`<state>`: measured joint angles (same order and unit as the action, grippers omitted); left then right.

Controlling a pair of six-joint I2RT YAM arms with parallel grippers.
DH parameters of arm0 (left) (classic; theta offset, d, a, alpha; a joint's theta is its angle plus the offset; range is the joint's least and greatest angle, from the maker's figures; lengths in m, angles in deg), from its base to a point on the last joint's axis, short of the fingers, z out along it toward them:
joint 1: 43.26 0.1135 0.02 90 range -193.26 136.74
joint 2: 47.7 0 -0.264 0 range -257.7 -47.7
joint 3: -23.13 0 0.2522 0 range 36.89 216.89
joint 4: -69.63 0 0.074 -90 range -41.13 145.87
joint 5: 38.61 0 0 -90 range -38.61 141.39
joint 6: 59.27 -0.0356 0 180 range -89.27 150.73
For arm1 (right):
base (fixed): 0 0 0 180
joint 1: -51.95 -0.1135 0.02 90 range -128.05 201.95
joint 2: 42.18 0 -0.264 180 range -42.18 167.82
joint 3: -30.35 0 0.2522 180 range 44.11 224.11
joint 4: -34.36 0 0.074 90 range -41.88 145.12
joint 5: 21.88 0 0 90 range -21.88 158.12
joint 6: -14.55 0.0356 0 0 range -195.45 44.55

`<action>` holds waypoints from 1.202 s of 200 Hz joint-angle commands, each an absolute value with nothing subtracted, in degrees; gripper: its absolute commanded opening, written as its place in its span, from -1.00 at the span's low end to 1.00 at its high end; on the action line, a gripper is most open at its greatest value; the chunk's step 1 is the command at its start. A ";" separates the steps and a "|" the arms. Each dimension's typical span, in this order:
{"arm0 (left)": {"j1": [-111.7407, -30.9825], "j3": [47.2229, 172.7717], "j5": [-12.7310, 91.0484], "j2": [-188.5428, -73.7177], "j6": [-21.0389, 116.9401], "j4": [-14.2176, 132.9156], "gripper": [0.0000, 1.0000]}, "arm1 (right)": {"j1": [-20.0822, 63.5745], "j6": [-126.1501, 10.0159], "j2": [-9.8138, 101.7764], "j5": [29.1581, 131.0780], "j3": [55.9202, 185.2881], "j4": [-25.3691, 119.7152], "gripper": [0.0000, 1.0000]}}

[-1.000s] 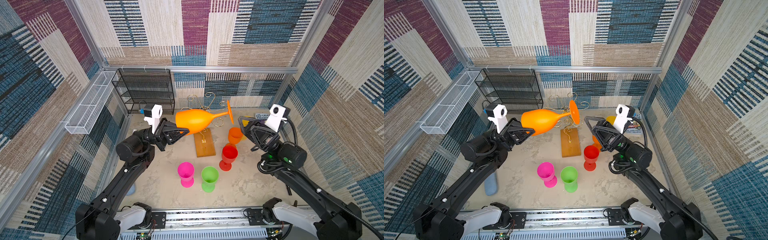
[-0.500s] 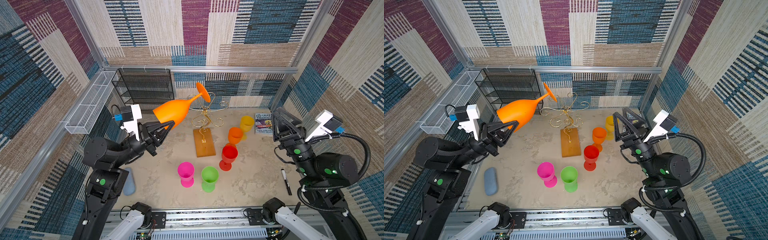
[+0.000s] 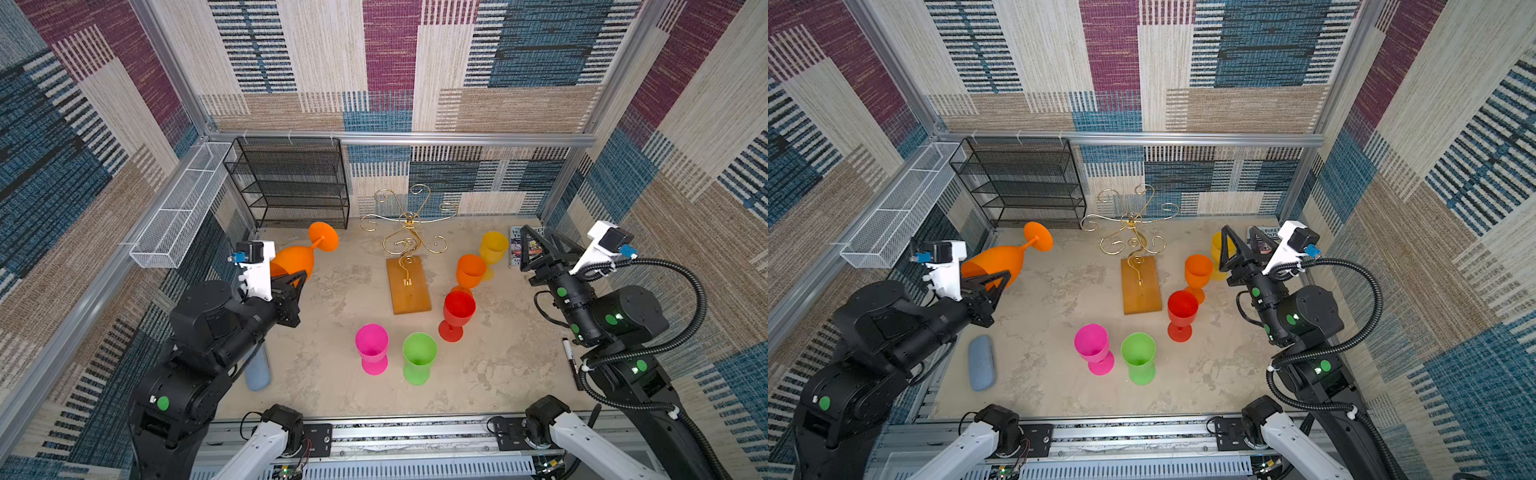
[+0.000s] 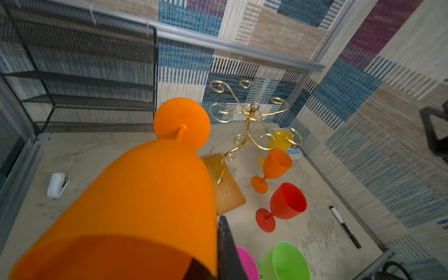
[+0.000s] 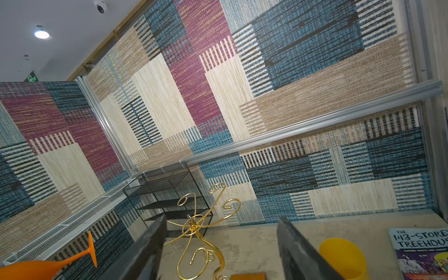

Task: Take the wine glass off the wine glass rack
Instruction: Place the wine glass at the center of the table.

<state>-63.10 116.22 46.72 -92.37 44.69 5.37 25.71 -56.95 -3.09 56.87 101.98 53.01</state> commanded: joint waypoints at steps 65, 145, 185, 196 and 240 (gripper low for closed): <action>-64.30 106.15 39.92 -104.88 42.45 -1.89 -1.00 | 25.67 -56.99 0.91 54.98 100.80 53.73 0.48; -70.77 107.00 45.45 -118.24 41.42 -0.14 -1.00 | 25.68 -56.82 5.38 56.60 101.02 54.66 0.49; -72.33 108.72 47.50 -122.06 40.08 -0.61 -1.00 | 25.80 -57.52 7.28 57.66 101.77 55.90 0.50; -72.61 109.14 47.84 -123.08 39.57 -1.39 -1.00 | 25.76 -57.60 7.56 57.83 101.77 56.03 0.50; -74.15 110.02 50.85 -126.81 38.21 -4.21 -1.00 | 25.89 -57.51 7.79 58.43 101.59 56.00 0.51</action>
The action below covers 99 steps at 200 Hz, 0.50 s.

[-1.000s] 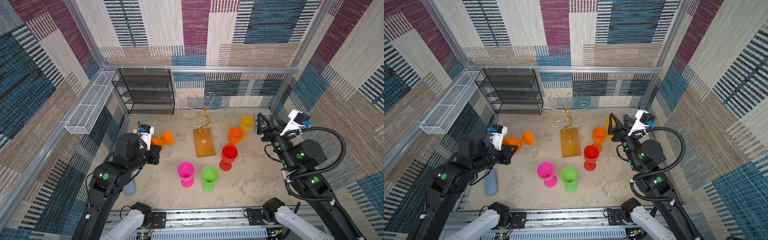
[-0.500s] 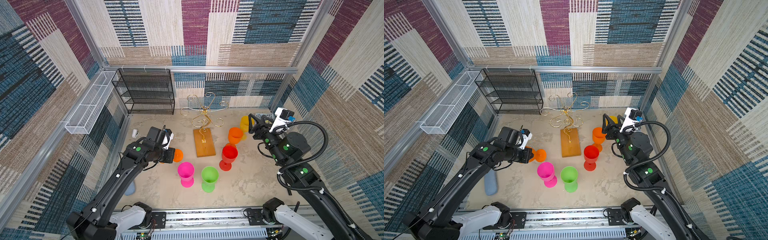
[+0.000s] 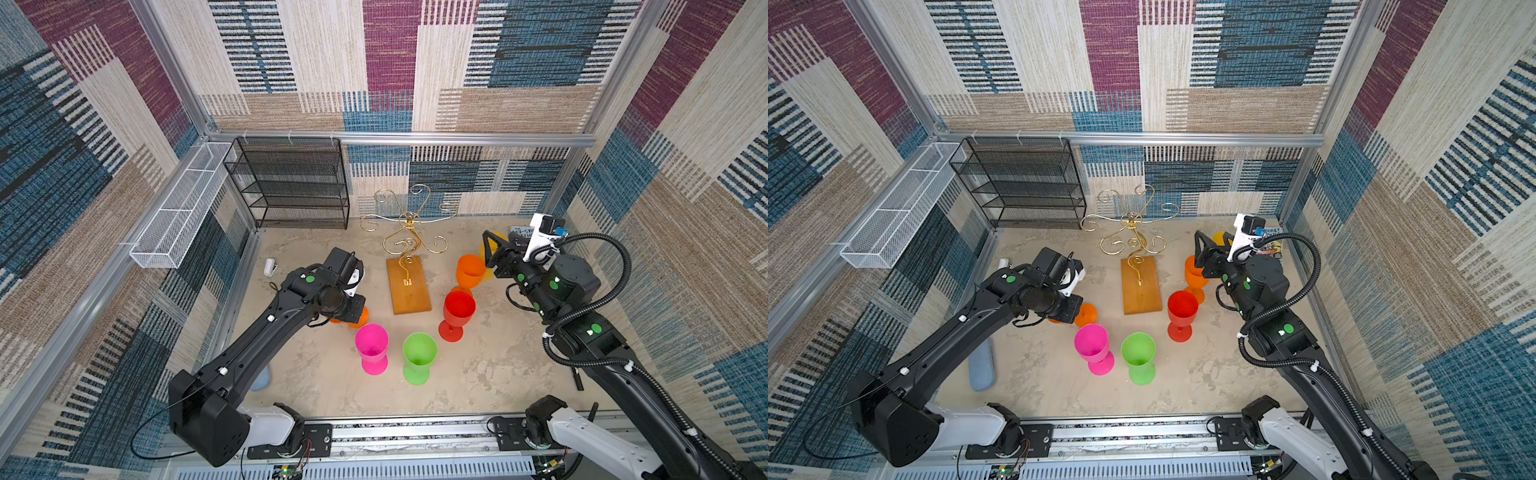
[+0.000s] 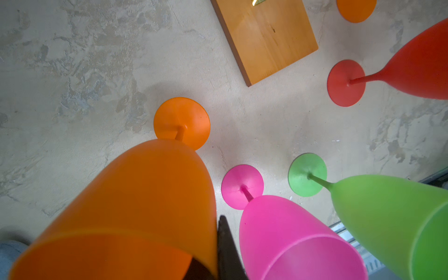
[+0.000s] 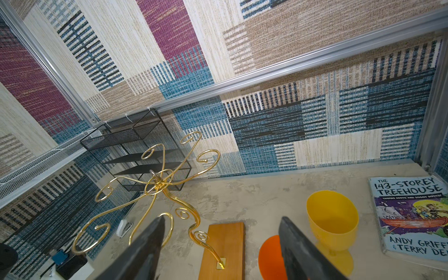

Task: Take the wine glass off the wine glass rack
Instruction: Place the wine glass at the center of the table.

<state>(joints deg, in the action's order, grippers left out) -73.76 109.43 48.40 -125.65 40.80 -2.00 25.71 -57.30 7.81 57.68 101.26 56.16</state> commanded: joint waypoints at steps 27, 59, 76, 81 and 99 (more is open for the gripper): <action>-74.79 111.08 51.35 -128.28 37.81 -5.28 -1.00 | 25.85 -57.35 7.48 59.00 101.92 56.03 0.51; -75.25 113.27 52.42 -129.80 37.08 -7.24 -1.00 | 25.93 -57.48 6.95 58.72 101.95 56.30 0.51; -75.60 114.20 52.83 -130.72 36.75 -8.14 -1.00 | 25.93 -57.50 6.86 58.65 101.77 56.39 0.51; -75.68 114.46 52.95 -131.04 36.71 -8.43 -1.00 | 25.93 -57.50 6.86 58.63 101.71 56.39 0.51; -76.11 114.76 53.06 -131.96 36.45 -8.60 -1.00 | 26.02 -57.43 6.95 58.92 101.46 56.45 0.51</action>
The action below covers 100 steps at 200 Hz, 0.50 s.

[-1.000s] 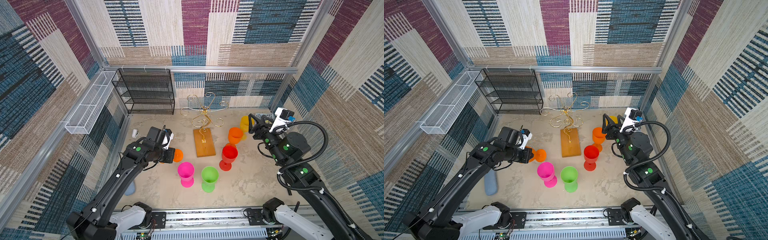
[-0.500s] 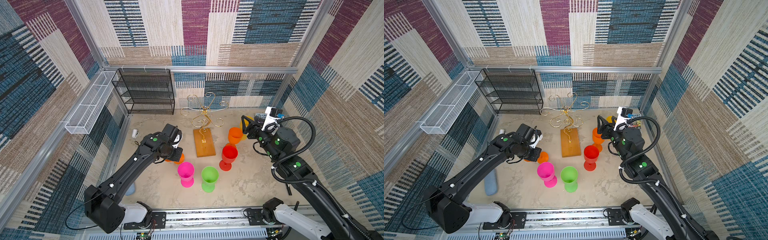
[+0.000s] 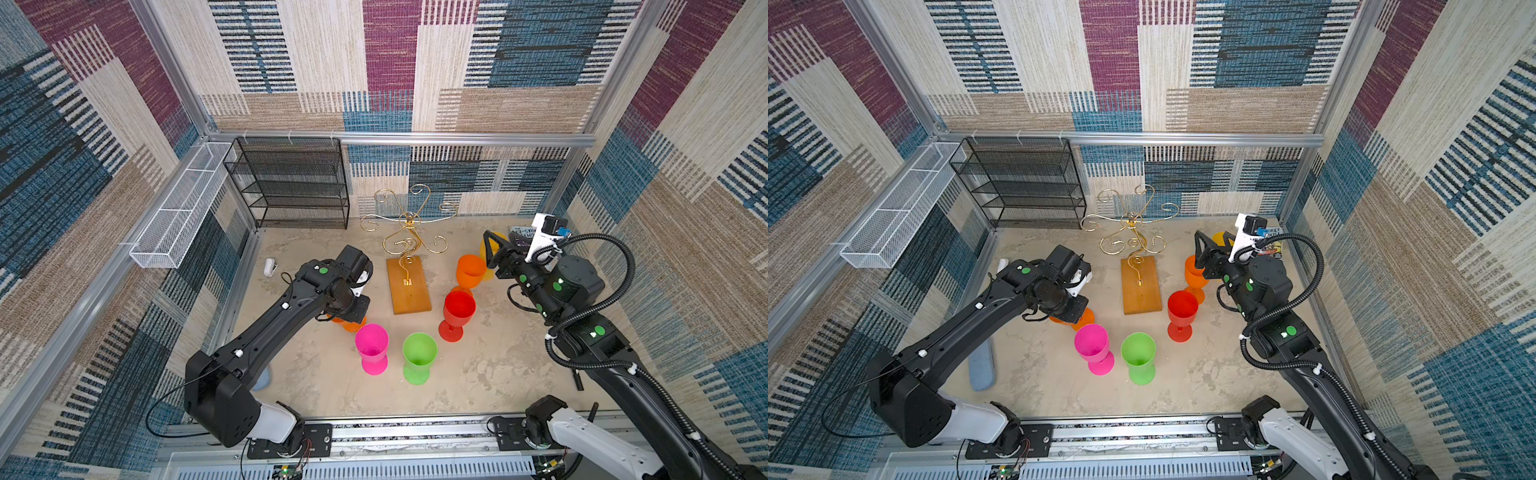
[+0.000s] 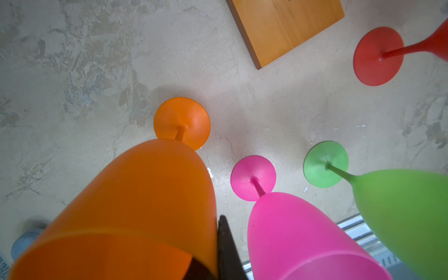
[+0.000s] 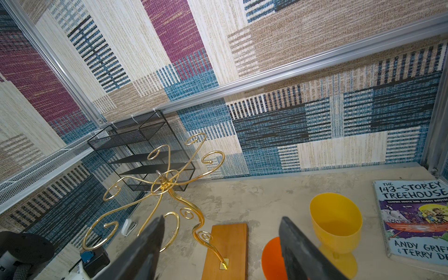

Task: Take the wine glass off the wine glass rack
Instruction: Place the wine glass at the center of the table.

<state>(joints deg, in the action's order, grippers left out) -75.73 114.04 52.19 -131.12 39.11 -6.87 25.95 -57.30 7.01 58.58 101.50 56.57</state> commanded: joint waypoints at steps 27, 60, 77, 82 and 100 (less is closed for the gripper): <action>-76.62 115.01 52.97 -133.23 36.36 -8.91 -0.99 | 26.11 -57.60 6.93 58.87 101.16 56.48 0.51; -76.97 115.71 52.88 -134.72 36.02 -8.88 -0.97 | 26.25 -57.73 6.95 58.86 100.98 56.47 0.51; -76.88 116.16 52.84 -135.73 35.83 -8.91 -0.96 | 26.28 -57.72 6.95 58.85 100.86 56.39 0.51; -76.92 116.33 52.80 -136.03 35.74 -8.97 -0.95 | 26.38 -57.72 6.95 58.88 100.74 56.39 0.51; -76.99 116.77 51.69 -136.75 35.31 -9.17 -0.93 | 26.45 -57.71 6.95 58.99 100.55 56.39 0.51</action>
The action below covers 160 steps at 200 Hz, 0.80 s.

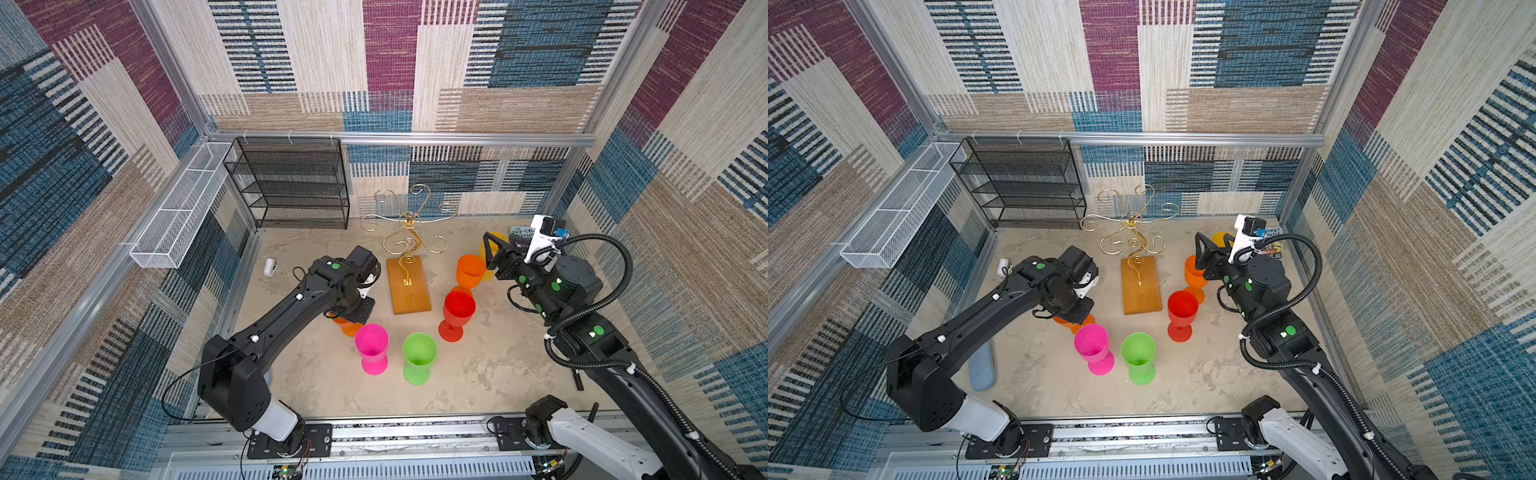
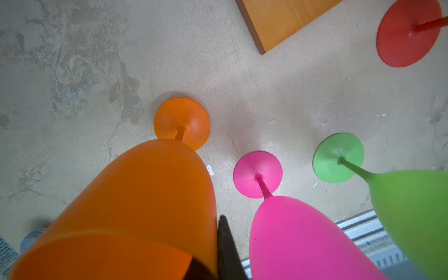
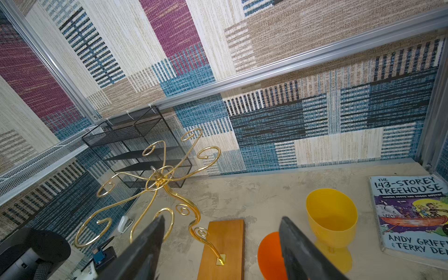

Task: Take the wine glass off the wine glass rack
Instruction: Place the wine glass at the center of the table.

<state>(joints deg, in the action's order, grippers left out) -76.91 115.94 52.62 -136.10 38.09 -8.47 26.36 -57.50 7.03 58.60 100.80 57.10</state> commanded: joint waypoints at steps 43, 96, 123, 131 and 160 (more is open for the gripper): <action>-77.10 117.36 51.96 -137.01 35.21 -9.43 -0.79 | 26.64 -57.72 7.21 59.40 100.39 56.30 0.51; -77.14 118.84 51.40 -135.75 35.13 -9.60 -0.67 | 26.92 -57.47 7.83 60.71 100.01 55.86 0.51; -77.19 119.89 51.37 -135.08 35.20 -9.79 -0.46 | 27.08 -57.52 7.78 60.78 99.84 55.86 0.51; -77.19 120.17 51.38 -134.57 35.32 -9.72 -0.37 | 27.16 -57.59 7.69 60.74 99.75 55.87 0.51; -77.19 120.96 51.56 -132.59 35.39 -9.83 -0.18 | 27.42 -57.59 7.48 60.82 99.58 55.94 0.51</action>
